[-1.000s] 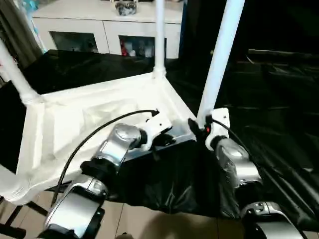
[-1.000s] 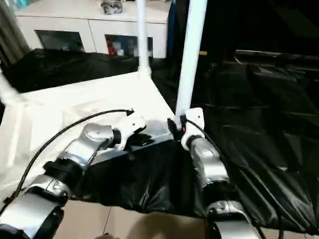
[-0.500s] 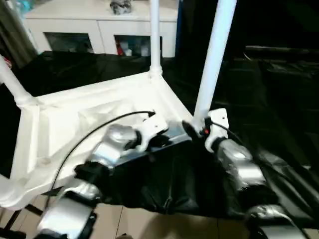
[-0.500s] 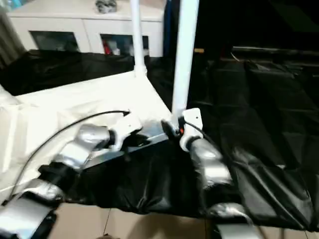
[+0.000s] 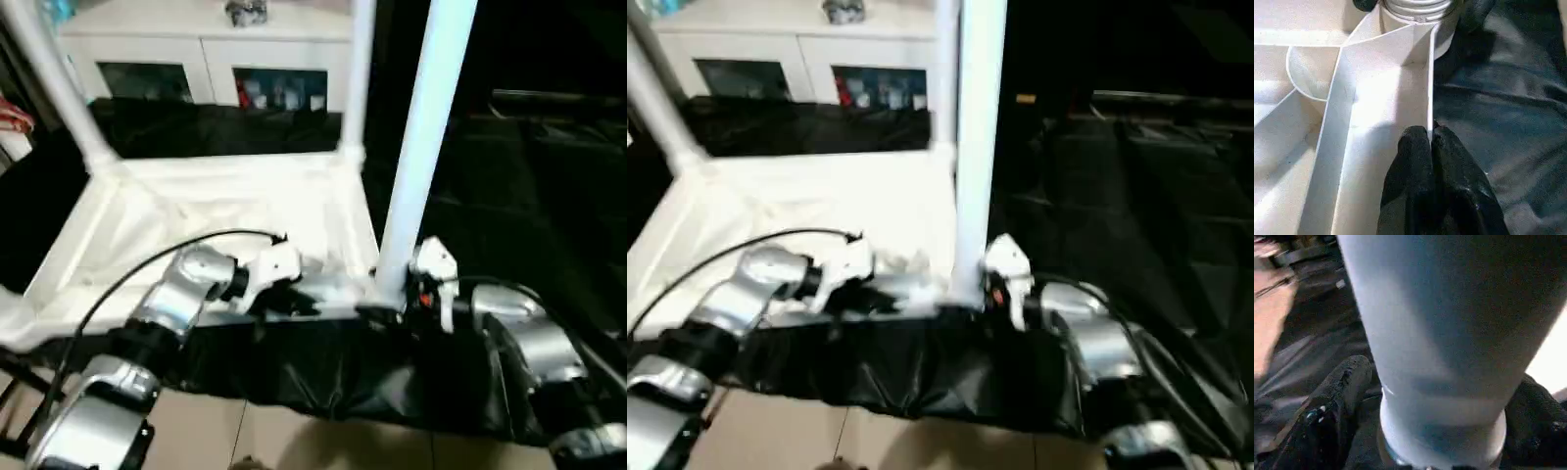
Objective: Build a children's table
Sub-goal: Rotate leg to tighten
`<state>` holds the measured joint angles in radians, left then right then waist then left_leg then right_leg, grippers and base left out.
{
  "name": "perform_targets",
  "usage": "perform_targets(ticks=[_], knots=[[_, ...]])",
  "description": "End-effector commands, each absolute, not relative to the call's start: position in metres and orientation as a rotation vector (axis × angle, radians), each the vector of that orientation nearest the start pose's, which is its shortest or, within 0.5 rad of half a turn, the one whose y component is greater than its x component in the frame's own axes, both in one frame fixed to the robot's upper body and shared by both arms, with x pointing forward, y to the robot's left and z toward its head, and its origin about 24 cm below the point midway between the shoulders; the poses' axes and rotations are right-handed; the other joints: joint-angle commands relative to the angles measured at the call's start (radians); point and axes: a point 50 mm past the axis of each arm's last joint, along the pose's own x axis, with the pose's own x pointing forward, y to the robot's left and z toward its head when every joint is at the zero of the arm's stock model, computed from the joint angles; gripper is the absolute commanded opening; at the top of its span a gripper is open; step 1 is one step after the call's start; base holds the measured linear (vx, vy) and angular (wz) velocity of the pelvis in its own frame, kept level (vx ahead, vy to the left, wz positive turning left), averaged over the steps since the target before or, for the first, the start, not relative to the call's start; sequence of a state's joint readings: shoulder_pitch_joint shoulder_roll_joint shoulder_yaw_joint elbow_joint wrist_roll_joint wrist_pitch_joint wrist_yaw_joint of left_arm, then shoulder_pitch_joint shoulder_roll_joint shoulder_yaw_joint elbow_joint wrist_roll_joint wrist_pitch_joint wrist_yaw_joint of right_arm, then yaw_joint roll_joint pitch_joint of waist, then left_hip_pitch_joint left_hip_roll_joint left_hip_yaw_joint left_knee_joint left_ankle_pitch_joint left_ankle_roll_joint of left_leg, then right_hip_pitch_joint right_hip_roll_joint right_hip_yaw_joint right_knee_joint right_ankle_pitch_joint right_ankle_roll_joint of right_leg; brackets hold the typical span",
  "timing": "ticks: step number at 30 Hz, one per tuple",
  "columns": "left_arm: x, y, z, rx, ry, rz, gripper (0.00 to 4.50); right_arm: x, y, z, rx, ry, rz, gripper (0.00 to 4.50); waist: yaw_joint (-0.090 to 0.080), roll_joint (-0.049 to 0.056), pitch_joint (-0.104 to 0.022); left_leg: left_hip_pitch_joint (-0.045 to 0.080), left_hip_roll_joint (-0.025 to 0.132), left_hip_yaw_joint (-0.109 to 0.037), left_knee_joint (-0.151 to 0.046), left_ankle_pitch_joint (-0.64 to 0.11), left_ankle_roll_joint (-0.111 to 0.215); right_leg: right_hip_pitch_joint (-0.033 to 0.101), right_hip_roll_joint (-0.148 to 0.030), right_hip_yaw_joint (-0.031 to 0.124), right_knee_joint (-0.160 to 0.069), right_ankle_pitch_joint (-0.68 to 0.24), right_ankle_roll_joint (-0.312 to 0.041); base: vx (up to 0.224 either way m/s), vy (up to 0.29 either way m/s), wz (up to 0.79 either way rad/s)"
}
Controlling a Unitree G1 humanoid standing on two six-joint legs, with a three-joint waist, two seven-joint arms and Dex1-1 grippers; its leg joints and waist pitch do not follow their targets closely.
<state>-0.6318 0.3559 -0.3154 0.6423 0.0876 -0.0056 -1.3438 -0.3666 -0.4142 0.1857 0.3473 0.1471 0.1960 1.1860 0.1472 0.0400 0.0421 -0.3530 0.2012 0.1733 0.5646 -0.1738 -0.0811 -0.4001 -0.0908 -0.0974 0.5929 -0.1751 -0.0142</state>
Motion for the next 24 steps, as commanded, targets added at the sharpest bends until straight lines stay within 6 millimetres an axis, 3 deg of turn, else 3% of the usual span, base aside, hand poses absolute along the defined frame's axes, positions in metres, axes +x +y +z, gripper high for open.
perform_targets(ticks=[1, 2, 5, 13, 16, 20, 22, 23, 24], knots=[[0.317, 0.119, 0.06, 0.523, 0.408, -1.511, 0.0, 0.266, -0.13, 0.037, -0.144, 0.434, 1.467, 3.84, 0.002, -0.018, -0.057, -0.001, 0.034, -0.004, -0.062, -0.234, 0.067, 0.051, -0.065, 0.053, -0.076, -0.3, -0.171, 0.0, 0.0, 0.0], [0.318, 0.12, 0.061, 0.525, 0.408, -1.511, 0.0, 0.265, -0.131, 0.037, -0.146, 0.444, 1.48, 3.6, 0.004, -0.021, -0.057, -0.002, 0.034, -0.005, -0.062, -0.229, 0.067, 0.051, -0.064, 0.052, -0.075, -0.295, -0.171, 0.0, 0.0, 0.0], [0.319, 0.121, 0.063, 0.525, 0.406, -1.505, 0.0, 0.263, -0.132, 0.038, -0.151, 0.457, 1.5, 3.52, 0.006, -0.023, -0.057, -0.002, 0.035, -0.004, -0.062, -0.221, 0.065, 0.05, -0.066, 0.052, -0.073, -0.281, -0.176, 0.0, 0.0, 0.0], [0.32, 0.121, 0.063, 0.519, 0.394, -1.497, 0.0, 0.263, -0.129, 0.039, -0.153, 0.447, 1.499, 2.84, 0.016, -0.024, -0.059, -0.002, 0.033, -0.004, -0.059, -0.208, 0.059, 0.051, -0.066, 0.052, -0.071, -0.282, -0.167, 0.0, 0.0, 0.0], [0.32, 0.121, 0.062, 0.519, 0.392, -1.484, 0.0, 0.263, -0.128, 0.038, -0.148, 0.441, 1.486, 2.78, 0.017, -0.022, -0.06, -0.003, 0.032, -0.004, -0.059, -0.206, 0.058, 0.051, -0.066, 0.052, -0.071, -0.279, -0.167, 0.0, 0.0, 0.0], [0.323, 0.114, 0.06, 0.494, 0.384, -1.43, 0.0, 0.27, -0.126, 0.035, -0.122, 0.39, 1.354, 2.74, 0.016, -0.02, -0.058, -0.002, 0.032, -0.005, -0.06, -0.217, 0.051, 0.051, -0.066, 0.051, -0.074, -0.298, -0.161, 0.0, 0.0, 0.0], [0.328, 0.105, 0.058, 0.508, 0.391, -1.371, 0.0, 0.283, -0.123, 0.028, -0.112, 0.361, 1.165, 2.73, 0.009, -0.02, -0.053, -0.002, 0.03, -0.006, -0.065, -0.251, 0.032, 0.047, -0.067, 0.05, -0.081, -0.369, -0.144, 0.0, 0.0, 0.0], [0.328, 0.105, 0.058, 0.508, 0.391, -1.369, 0.0, 0.283, -0.123, 0.028, -0.112, 0.36, 1.16, 2.72, 0.007, -0.019, -0.052, 0.001, 0.028, -0.007, -0.067, -0.266, 0.023, 0.045, -0.069, 0.049, -0.087, -0.402, -0.136, 0.0, 0.0, 0.0], [0.33, 0.101, 0.056, 0.514, 0.392, -1.349, 0.0, 0.288, -0.122, 0.025, -0.103, 0.357, 1.086, 2.72, 0.001, -0.025, -0.051, 0.007, 0.026, -0.009, -0.069, -0.289, 0.011, 0.045, -0.07, 0.048, -0.095, -0.454, -0.119, 0.0, 0.0, 0.0]])
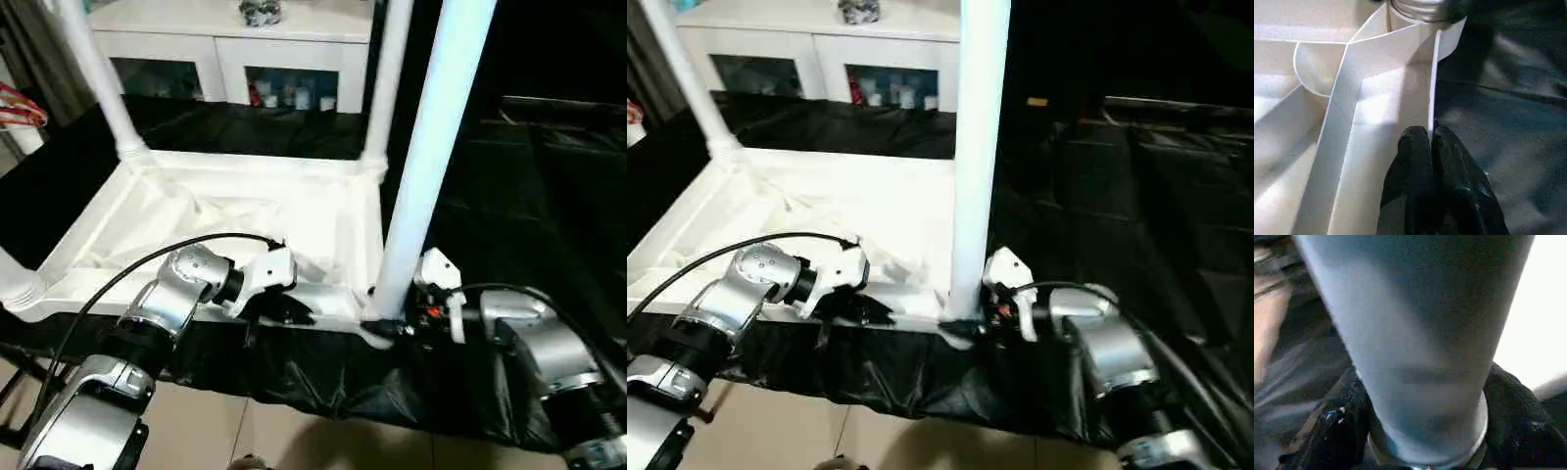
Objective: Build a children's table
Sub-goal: Rotate leg to tighten
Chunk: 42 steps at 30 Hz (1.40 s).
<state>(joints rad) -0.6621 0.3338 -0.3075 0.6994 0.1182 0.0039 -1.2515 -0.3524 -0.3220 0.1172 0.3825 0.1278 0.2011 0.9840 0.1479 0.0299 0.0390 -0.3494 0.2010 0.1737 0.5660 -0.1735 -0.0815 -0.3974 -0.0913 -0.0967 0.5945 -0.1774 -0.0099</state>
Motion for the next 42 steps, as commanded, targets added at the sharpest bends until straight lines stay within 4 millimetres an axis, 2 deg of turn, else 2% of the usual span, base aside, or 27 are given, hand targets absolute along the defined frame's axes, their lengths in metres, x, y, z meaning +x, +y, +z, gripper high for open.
perform_targets(ticks=[1, 3, 5, 6, 7, 8, 9, 10, 14, 15, 16, 17, 18, 20, 22, 23, 24, 25, 27, 29, 32, 35, 37, 40, 42], knots=[[0.331, 0.096, 0.056, 0.51, 0.39, -1.327, 0.0, 0.293, -0.121, 0.022, -0.092, 0.356, 1.013, 2.72, -0.005, -0.014, -0.049, 0.004, 0.026, -0.011, -0.071, -0.293, 0.007, 0.042, -0.069, 0.047, -0.096, -0.458, -0.118, 0.0, 0.0, 0.0], [0.333, 0.086, 0.056, 0.489, 0.378, -1.298, 0.0, 0.302, -0.118, 0.018, -0.058, 0.359, 0.866, 2.72, -0.013, -0.012, -0.047, 0.006, 0.025, -0.011, -0.071, -0.306, 0.005, 0.038, -0.068, 0.047, -0.1, -0.472, -0.113, 0.0, 0.0, 0.0], [0.334, 0.081, 0.056, 0.482, 0.373, -1.283, 0.0, 0.305, -0.116, 0.016, -0.038, 0.361, 0.811, 2.72, -0.02, -0.014, -0.048, 0.001, 0.024, -0.014, -0.073, -0.307, 0.001, 0.043, -0.068, 0.045, -0.099, -0.479, -0.109, 0.0, 0.0, 0.0], [0.336, 0.074, 0.056, 0.478, 0.368, -1.263, 0.0, 0.309, -0.113, 0.015, -0.016, 0.357, 0.75, 2.72, -0.02, -0.014, -0.049, 0.006, 0.023, -0.013, -0.071, -0.308, 0.003, 0.039, -0.068, 0.046, -0.102, -0.478, -0.105, 0.0, 0.0, 0.0], [0.336, 0.069, 0.056, 0.475, 0.365, -1.251, 0.0, 0.312, -0.112, 0.015, 0.001, 0.357, 0.713, 2.72, -0.02, -0.018, -0.052, 0.006, 0.024, -0.012, -0.07, -0.295, 0.008, 0.039, -0.069, 0.048, -0.099, -0.444, -0.117, 0.0, 0.0, 0.0], [0.338, 0.057, 0.056, 0.464, 0.355, -1.214, 0.0, 0.319, -0.106, 0.012, 0.062, 0.365, 0.6, 2.72, -0.022, -0.021, -0.051, 0.003, 0.024, -0.01, -0.071, -0.287, 0.01, 0.04, -0.067, 0.05, -0.097, -0.429, -0.122, 0.0, 0.0, 0.0], [0.339, 0.049, 0.058, 0.451, 0.344, -1.193, 0.0, 0.323, -0.105, 0.009, 0.068, 0.375, 0.515, 2.72, -0.025, -0.015, -0.052, 0.003, 0.024, -0.012, -0.071, -0.286, 0.002, 0.038, -0.07, 0.049, -0.095, -0.423, -0.133, 0.0, 0.0, 0.0], [0.339, 0.046, 0.058, 0.447, 0.338, -1.187, 0.0, 0.325, -0.105, 0.008, 0.068, 0.378, 0.485, 2.72, -0.026, -0.02, -0.054, 0.003, 0.025, -0.012, -0.071, -0.272, 0.001, 0.041, -0.068, 0.049, -0.091, -0.394, -0.138, 0.0, 0.0, 0.0], [0.338, 0.035, 0.061, 0.442, 0.307, -1.161, 0.0, 0.331, -0.101, 0.007, 0.073, 0.371, 0.394, 2.72, -0.027, -0.02, -0.058, -0.003, 0.024, -0.009, -0.066, -0.229, 0.02, 0.046, -0.066, 0.051, -0.078, -0.271, -0.171, 0.0, 0.0, 0.0], [0.338, 0.032, 0.062, 0.448, 0.297, -1.162, 0.0, 0.333, -0.099, 0.007, 0.067, 0.362, 0.383, 2.72, -0.025, -0.021, -0.062, -0.002, 0.024, -0.006, -0.062, -0.208, 0.029, 0.046, -0.066, 0.052, -0.072, -0.219, -0.182, 0.0, 0.0, 0.0], [0.337, 0.031, 0.061, 0.449, 0.297, -1.163, 0.0, 0.333, -0.098, 0.008, 0.057, 0.354, 0.38, 2.72, -0.026, -0.022, -0.064, -0.006, 0.023, -0.006, -0.06, -0.179, 0.04, 0.051, -0.064, 0.052, -0.065, -0.164, -0.196, 0.0, 0.0, 0.0], [0.337, 0.032, 0.061, 0.45, 0.295, -1.165, 0.0, 0.334, -0.098, 0.009, 0.067, 0.345, 0.391, 2.72, -0.025, -0.023, -0.064, -0.007, 0.021, -0.004, -0.058, -0.167, 0.053, 0.052, -0.063, 0.051, -0.064, -0.137, -0.202, 0.0, 0.0, 0.0], [0.336, 0.032, 0.061, 0.451, 0.294, -1.166, 0.0, 0.334, -0.097, 0.01, 0.076, 0.338, 0.398, 3.07, -0.025, -0.023, -0.062, -0.008, 0.021, -0.004, -0.059, -0.165, 0.058, 0.053, -0.064, 0.051, -0.064, -0.137, -0.204, 0.0, 0.0, 0.0], [0.335, 0.035, 0.059, 0.463, 0.296, -1.179, 0.0, 0.337, -0.1, 0.013, 0.1, 0.321, 0.414, 3.42, -0.024, -0.024, -0.06, -0.008, 0.021, -0.003, -0.06, -0.175, 0.064, 0.054, -0.065, 0.05, -0.068, -0.17, -0.2, 0.0, 0.0, 0.0], [0.335, 0.044, 0.057, 0.484, 0.298, -1.192, 0.0, 0.34, -0.107, 0.021, 0.126, 0.289, 0.459, 3.49, -0.024, -0.021, -0.058, -0.006, 0.024, -0.005, -0.063, -0.214, 0.062, 0.054, -0.067, 0.05, -0.074, -0.228, -0.187, 0.0, 0.0, 0.0], [0.334, 0.048, 0.056, 0.487, 0.301, -1.197, 0.0, 0.341, -0.11, 0.023, 0.113, 0.275, 0.484, 3.63, -0.024, -0.014, -0.058, -0.006, 0.025, -0.007, -0.064, -0.217, 0.057, 0.054, -0.066, 0.05, -0.073, -0.23, -0.185, 0.0, 0.0, 0.0], [0.334, 0.051, 0.056, 0.491, 0.299, -1.203, 0.0, 0.342, -0.113, 0.025, 0.1, 0.266, 0.504, 3.77, -0.026, -0.016, -0.058, -0.007, 0.026, -0.007, -0.065, -0.22, 0.054, 0.054, -0.065, 0.05, -0.074, -0.226, -0.186, 0.0, 0.0, 0.0], [0.333, 0.055, 0.056, 0.495, 0.298, -1.218, 0.0, 0.341, -0.116, 0.027, 0.069, 0.256, 0.539, 3.86, -0.028, -0.013, -0.059, -0.007, 0.026, -0.007, -0.063, -0.217, 0.055, 0.055, -0.064, 0.05, -0.07, -0.202, -0.194, 0.0, 0.0, 0.0], [0.333, 0.057, 0.056, 0.498, 0.298, -1.227, 0.0, 0.341, -0.118, 0.028, 0.046, 0.249, 0.562, 3.97, -0.029, -0.017, -0.062, -0.009, 0.024, -0.006, -0.06, -0.2, 0.06, 0.057, -0.063, 0.049, -0.066, -0.165, -0.206, 0.0, 0.0, 0.0], [0.33, 0.064, 0.057, 0.51, 0.295, -1.274, 0.0, 0.338, -0.123, 0.033, -0.011, 0.231, 0.673, 3.97, -0.028, -0.01, -0.064, -0.009, 0.025, -0.006, -0.057, -0.186, 0.067, 0.057, -0.063, 0.049, -0.062, -0.123, -0.223, 0.0, 0.0, 0.0], [0.328, 0.07, 0.059, 0.503, 0.29, -1.328, 0.0, 0.329, -0.127, 0.036, -0.063, 0.22, 0.833, 3.97, -0.021, -0.01, -0.063, -0.011, 0.028, -0.003, -0.052, -0.177, 0.088, 0.058, -0.059, 0.047, -0.057, -0.082, -0.241, 0.0, 0.0, 0.0], [0.326, 0.076, 0.061, 0.501, 0.291, -1.375, 0.0, 0.321, -0.13, 0.038, -0.114, 0.22, 0.96, 3.97, -0.013, -0.008, -0.061, -0.01, 0.03, -0.002, -0.053, -0.192, 0.09, 0.056, -0.06, 0.047, -0.058, -0.102, -0.242, 0.0, 0.0, 0.0], [0.325, 0.08, 0.062, 0.5, 0.295, -1.4, 0.0, 0.314, -0.131, 0.039, -0.131, 0.224, 1.041, 3.97, -0.005, -0.007, -0.059, -0.007, 0.032, -0.003, -0.055, -0.214, 0.079, 0.055, -0.062, 0.047, -0.063, -0.159, -0.232, 0.0, 0.0, 0.0], [0.322, 0.086, 0.062, 0.505, 0.304, -1.43, 0.0, 0.306, -0.132, 0.041, -0.146, 0.228, 1.135, 3.97, -0.003, -0.005, -0.059, -0.007, 0.034, -0.005, -0.057, -0.223, 0.071, 0.055, -0.062, 0.048, -0.064, -0.171, -0.226, 0.0, 0.0, 0.0], [0.32, 0.091, 0.061, 0.508, 0.318, -1.461, 0.0, 0.298, -0.131, 0.042, -0.144, 0.245, 1.22, 3.97, -0.001, -0.005, -0.059, -0.008, 0.033, -0.004, -0.056, -0.217, 0.078, 0.055, -0.061, 0.049, -0.063, -0.158, -0.227, 0.0, 0.0, 0.0]])
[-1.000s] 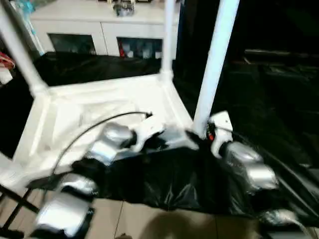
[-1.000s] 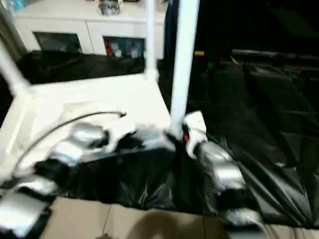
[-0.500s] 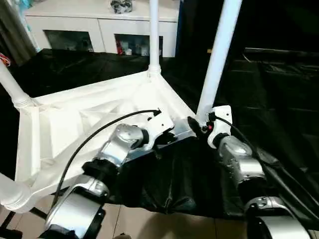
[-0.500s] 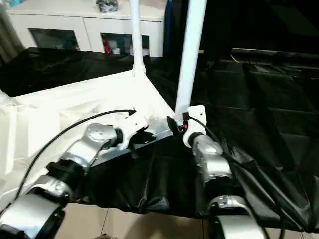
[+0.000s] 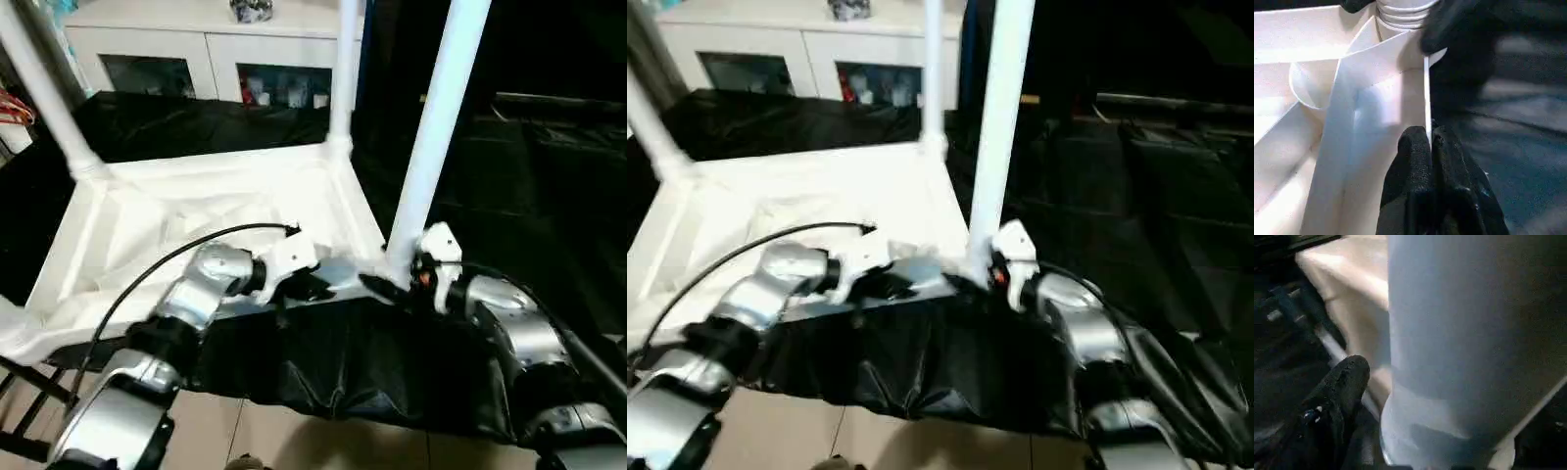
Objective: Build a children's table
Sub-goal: Rotate leg to tighten
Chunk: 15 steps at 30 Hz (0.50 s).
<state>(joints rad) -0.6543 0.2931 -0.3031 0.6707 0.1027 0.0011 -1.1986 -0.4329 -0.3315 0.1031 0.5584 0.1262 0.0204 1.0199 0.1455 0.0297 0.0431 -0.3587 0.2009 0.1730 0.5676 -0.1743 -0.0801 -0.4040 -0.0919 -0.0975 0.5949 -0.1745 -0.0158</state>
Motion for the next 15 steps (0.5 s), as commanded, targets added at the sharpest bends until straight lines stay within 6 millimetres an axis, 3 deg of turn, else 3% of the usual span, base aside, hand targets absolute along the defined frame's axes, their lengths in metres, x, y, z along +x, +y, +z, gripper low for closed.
perform_targets(ticks=[1, 7, 13, 15], knots=[[0.319, 0.094, 0.061, 0.511, 0.323, -1.47, 0.0, 0.294, -0.131, 0.042, -0.142, 0.256, 1.261, 3.97, 0.001, -0.002, -0.064, 0.001, 0.033, -0.003, -0.056, -0.213, 0.077, 0.061, -0.06, 0.05, -0.062, -0.157, -0.223, 0.0, 0.0, 0.0], [0.316, 0.106, 0.059, 0.522, 0.354, -1.513, 0.0, 0.279, -0.129, 0.043, -0.171, 0.296, 1.392, 3.97, 0.002, 0.002, -0.062, 0.003, 0.033, -0.004, -0.059, -0.229, 0.068, 0.059, -0.059, 0.049, -0.067, -0.199, -0.213, 0.0, 0.0, 0.0], [0.316, 0.114, 0.06, 0.535, 0.373, -1.518, 0.0, 0.272, -0.13, 0.043, -0.162, 0.327, 1.43, 3.56, 0.004, -0.003, -0.063, 0.002, 0.033, -0.004, -0.058, -0.221, 0.062, 0.058, -0.061, 0.05, -0.067, -0.203, -0.206, 0.0, 0.0, 0.0], [0.316, 0.115, 0.06, 0.533, 0.373, -1.512, 0.0, 0.272, -0.13, 0.042, -0.166, 0.329, 1.427, 3.45, 0.005, 0.0, -0.064, 0.002, 0.033, -0.005, -0.058, -0.217, 0.061, 0.058, -0.062, 0.05, -0.066, -0.205, -0.206, 0.0, 0.0, 0.0]])
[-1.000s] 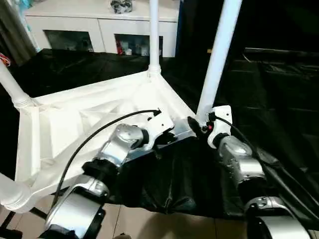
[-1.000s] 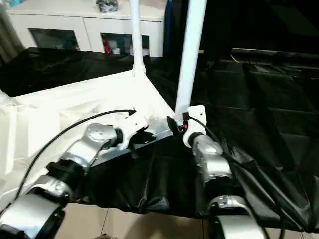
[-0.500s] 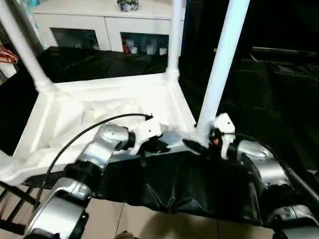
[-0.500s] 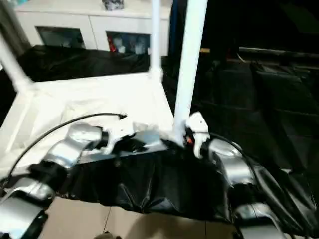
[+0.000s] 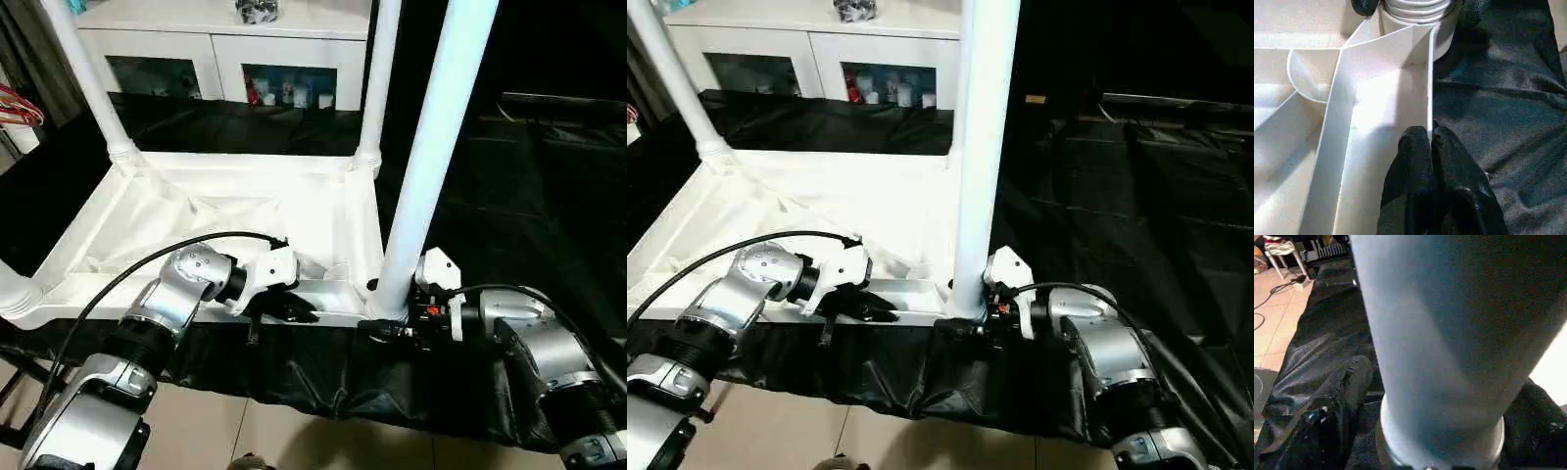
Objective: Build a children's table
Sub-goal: Rotate leg to tighten
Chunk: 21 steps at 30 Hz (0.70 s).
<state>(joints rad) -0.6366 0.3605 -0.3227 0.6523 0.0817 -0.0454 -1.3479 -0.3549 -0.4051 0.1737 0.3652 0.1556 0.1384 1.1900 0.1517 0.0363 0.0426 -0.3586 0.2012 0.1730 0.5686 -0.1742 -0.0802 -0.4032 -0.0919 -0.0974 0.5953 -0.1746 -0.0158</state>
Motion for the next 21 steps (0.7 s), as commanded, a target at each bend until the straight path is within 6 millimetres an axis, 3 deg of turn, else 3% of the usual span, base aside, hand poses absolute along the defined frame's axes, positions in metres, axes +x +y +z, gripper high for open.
perform_targets(ticks=[1, 9, 12, 15, 17, 21], knots=[[0.316, 0.115, 0.06, 0.532, 0.372, -1.511, 0.0, 0.272, -0.13, 0.042, -0.165, 0.33, 1.427, 3.45, 0.0, -0.007, -0.063, 0.002, 0.033, -0.005, -0.059, -0.216, 0.06, 0.057, -0.062, 0.05, -0.067, -0.209, -0.204, 0.0, 0.0, 0.0], [0.317, 0.115, 0.059, 0.514, 0.375, -1.491, 0.0, 0.274, -0.125, 0.041, -0.146, 0.316, 1.389, 2.77, 0.004, -0.012, -0.063, 0.001, 0.032, -0.005, -0.058, -0.205, 0.06, 0.057, -0.063, 0.049, -0.067, -0.226, -0.192, 0.0, 0.0, 0.0], [0.319, 0.114, 0.059, 0.5, 0.378, -1.477, 0.0, 0.283, -0.122, 0.039, -0.144, 0.293, 1.283, 2.7, 0.0, -0.013, -0.062, 0.001, 0.031, -0.005, -0.06, -0.206, 0.05, 0.055, -0.063, 0.049, -0.068, -0.239, -0.189, 0.0, 0.0, 0.0], [0.321, 0.11, 0.057, 0.49, 0.385, -1.444, 0.0, 0.297, -0.121, 0.032, -0.165, 0.289, 1.087, 2.69, -0.015, -0.016, -0.056, -0.003, 0.027, -0.008, -0.067, -0.238, 0.028, 0.055, -0.066, 0.046, -0.075, -0.327, -0.166, 0.0, 0.0, 0.0], [0.327, 0.102, 0.056, 0.503, 0.395, -1.377, 0.0, 0.307, -0.119, 0.026, -0.107, 0.298, 0.932, 2.68, -0.021, -0.019, -0.056, 0.005, 0.028, -0.01, -0.07, -0.252, 0.011, 0.051, -0.068, 0.048, -0.084, -0.377, -0.146, 0.0, 0.0, 0.0], [0.338, 0.08, 0.056, 0.489, 0.393, -1.24, 0.0, 0.316, -0.111, 0.017, -0.024, 0.332, 0.725, 2.67, -0.027, -0.018, -0.056, 0.013, 0.026, -0.008, -0.07, -0.268, 0.0, 0.05, -0.065, 0.051, -0.082, -0.345, -0.162, 0.0, 0.0, 0.0]])
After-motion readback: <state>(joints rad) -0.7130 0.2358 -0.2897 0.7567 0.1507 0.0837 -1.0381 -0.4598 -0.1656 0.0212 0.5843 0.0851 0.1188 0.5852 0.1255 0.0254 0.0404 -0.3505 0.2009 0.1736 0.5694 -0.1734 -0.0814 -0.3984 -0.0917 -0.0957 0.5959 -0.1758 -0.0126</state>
